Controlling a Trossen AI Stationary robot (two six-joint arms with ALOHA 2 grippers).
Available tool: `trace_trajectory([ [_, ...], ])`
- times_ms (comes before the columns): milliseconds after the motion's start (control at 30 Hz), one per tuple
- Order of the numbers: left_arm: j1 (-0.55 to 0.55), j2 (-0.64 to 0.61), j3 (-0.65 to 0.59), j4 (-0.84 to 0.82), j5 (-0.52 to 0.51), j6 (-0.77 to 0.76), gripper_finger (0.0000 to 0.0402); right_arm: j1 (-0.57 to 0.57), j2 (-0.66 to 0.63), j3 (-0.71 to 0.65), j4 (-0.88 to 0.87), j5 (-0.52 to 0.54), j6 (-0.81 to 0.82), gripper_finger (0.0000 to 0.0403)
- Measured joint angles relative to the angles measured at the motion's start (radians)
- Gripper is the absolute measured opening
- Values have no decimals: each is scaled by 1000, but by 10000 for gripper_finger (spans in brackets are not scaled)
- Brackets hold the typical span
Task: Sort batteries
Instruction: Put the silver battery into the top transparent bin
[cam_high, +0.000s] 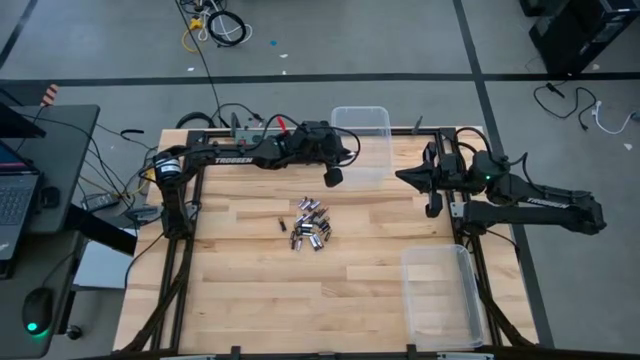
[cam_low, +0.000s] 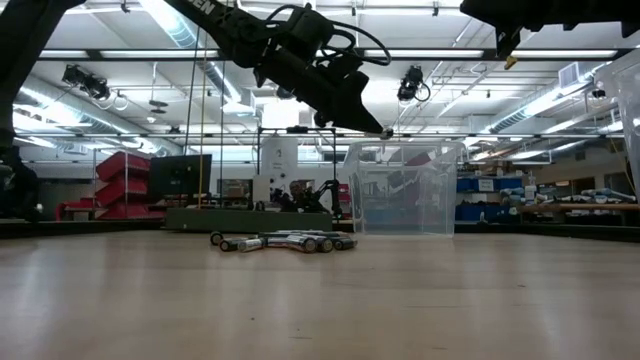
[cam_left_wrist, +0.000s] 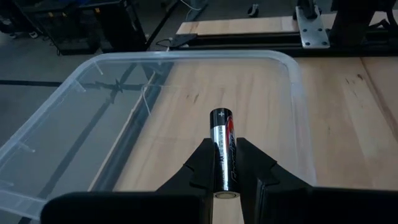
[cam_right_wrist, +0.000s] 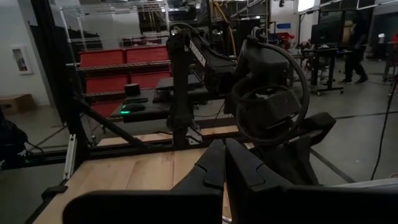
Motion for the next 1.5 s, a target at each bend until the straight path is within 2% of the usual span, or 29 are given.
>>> trace_trajectory([
  [267, 0, 0, 0, 23, 1, 0, 42, 0, 0, 0, 2, 47, 0, 3],
  [633, 0, 0, 0, 24, -33, 0, 94, 0, 0, 0, 8, 49, 13, 3],
  [933, 0, 0, 0, 64, -34, 0, 96, 0, 0, 0, 8, 49, 14, 3],
  [1100, -21, -2, 0, 113, 2, 3, 96, -3, 0, 0, -8, 49, 14, 3],
  [1367, -87, -88, 1, 106, 6, 68, 96, -3, 0, 0, -8, 50, 13, 3],
  [1500, -124, -156, 1, 13, 0, 114, 96, -3, 0, 0, -9, 76, 4, 3],
])
